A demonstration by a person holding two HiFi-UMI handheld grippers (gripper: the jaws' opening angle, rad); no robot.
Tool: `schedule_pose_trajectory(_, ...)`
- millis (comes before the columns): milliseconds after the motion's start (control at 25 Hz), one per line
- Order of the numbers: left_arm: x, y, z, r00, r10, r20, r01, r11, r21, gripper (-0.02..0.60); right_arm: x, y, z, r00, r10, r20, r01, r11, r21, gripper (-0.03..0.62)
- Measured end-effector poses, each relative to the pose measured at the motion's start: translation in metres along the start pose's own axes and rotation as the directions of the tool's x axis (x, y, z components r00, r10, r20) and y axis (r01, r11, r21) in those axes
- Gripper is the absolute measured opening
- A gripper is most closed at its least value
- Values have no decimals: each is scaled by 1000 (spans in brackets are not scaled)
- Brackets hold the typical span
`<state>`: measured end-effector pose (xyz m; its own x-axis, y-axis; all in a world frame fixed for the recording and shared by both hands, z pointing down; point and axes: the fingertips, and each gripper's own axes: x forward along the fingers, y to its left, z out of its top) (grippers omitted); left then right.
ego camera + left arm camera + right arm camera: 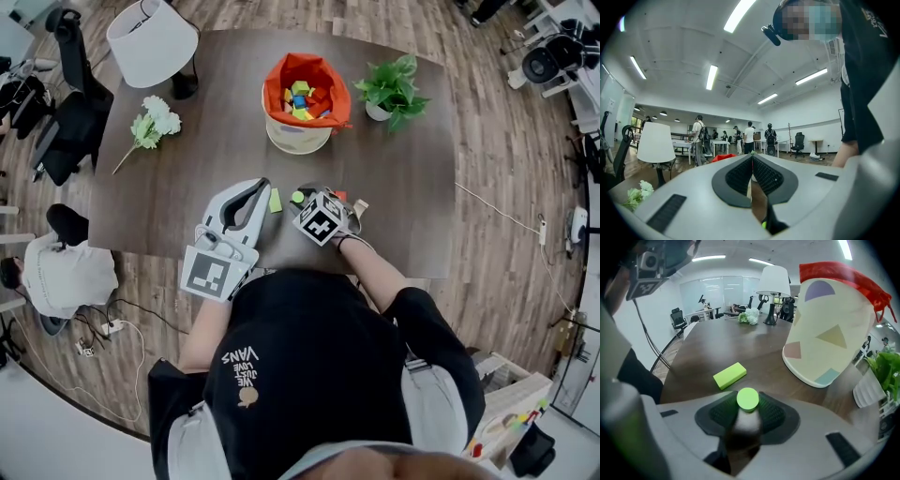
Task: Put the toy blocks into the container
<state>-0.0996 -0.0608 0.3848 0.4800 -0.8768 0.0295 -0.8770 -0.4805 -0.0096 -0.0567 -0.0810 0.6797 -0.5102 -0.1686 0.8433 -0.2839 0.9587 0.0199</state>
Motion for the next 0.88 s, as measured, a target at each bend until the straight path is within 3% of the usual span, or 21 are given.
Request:
schedule_pose_trajectory(240,0,3,0,1000,6,-6,-6,1000,-3,12,-4,0,1,1000,-4,11,4,1000,1,147)
schedule_pose_trajectory(440,3,3,1,1000,-3,1,3,1000,-4,12,-41,-10,26,987,-66,145,61,997,38,147)
schedule_pose_trajectory(600,7,2,2,1000,-19,18,19,1000,-13,12,-85,-19,53,952,-132,278,117,991,72,147)
schedule_pose_trajectory(880,14,-3,7,998,-44,34,44,999,-14,12,-162,-27,91,854,-226,469,190,974,122,147)
